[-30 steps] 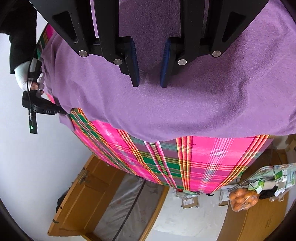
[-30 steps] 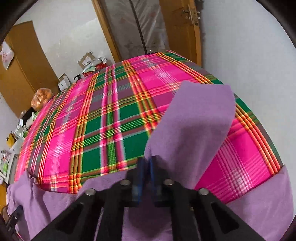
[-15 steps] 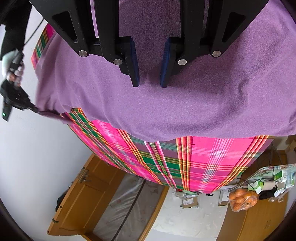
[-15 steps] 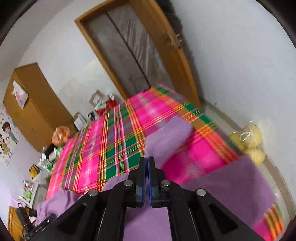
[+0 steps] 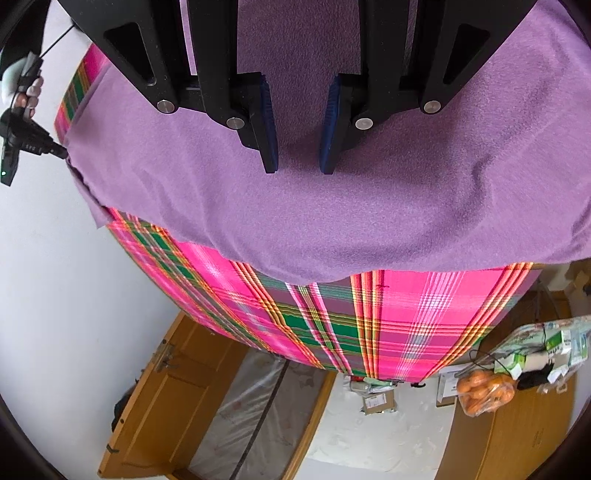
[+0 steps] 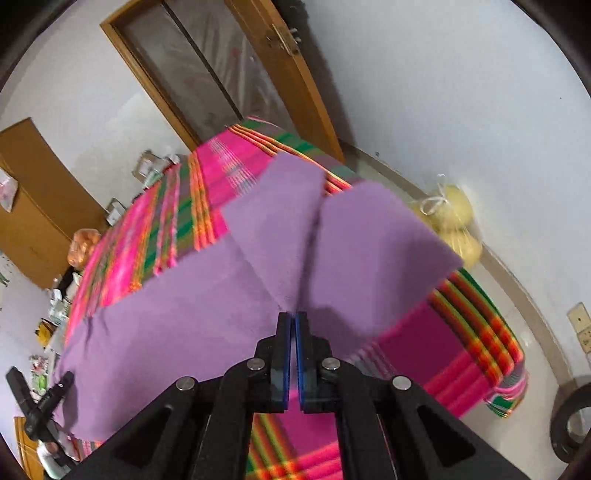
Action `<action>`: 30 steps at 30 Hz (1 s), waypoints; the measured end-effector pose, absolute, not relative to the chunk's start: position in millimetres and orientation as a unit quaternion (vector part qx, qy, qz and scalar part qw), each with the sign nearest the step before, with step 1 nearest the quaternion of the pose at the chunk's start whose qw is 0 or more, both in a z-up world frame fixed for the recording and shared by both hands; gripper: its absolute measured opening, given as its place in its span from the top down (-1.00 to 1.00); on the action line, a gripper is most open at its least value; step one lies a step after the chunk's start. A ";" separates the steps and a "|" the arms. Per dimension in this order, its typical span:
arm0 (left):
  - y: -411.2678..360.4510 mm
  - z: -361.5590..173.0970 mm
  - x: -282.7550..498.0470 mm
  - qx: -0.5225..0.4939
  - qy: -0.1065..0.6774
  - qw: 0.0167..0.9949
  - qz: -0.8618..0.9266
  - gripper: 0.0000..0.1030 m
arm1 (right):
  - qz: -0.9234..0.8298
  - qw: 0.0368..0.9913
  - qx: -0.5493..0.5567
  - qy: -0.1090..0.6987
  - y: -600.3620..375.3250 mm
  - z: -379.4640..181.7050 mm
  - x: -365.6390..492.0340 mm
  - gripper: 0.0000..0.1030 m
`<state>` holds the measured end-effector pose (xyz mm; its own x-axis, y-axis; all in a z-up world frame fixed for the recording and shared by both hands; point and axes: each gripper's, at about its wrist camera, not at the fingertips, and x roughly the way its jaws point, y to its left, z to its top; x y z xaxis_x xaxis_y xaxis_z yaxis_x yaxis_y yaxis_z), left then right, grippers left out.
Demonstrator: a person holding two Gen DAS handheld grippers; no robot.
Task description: Fold clothes
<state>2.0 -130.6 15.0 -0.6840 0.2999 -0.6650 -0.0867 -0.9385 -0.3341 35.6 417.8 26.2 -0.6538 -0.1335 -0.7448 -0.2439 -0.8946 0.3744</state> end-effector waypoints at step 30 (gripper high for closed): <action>110.0 25.7 43.9 -0.374 0.105 0.392 0.834 0.12 | 0.910 -0.034 -0.336 0.242 423.3 50.5 27.7 0.90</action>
<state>43.9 110.0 25.7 -0.4117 0.5754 -0.7067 -0.7329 -0.6700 -0.1185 27.7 423.3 50.5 -0.7721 -0.2247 -0.5944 -0.1003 -0.8806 0.4632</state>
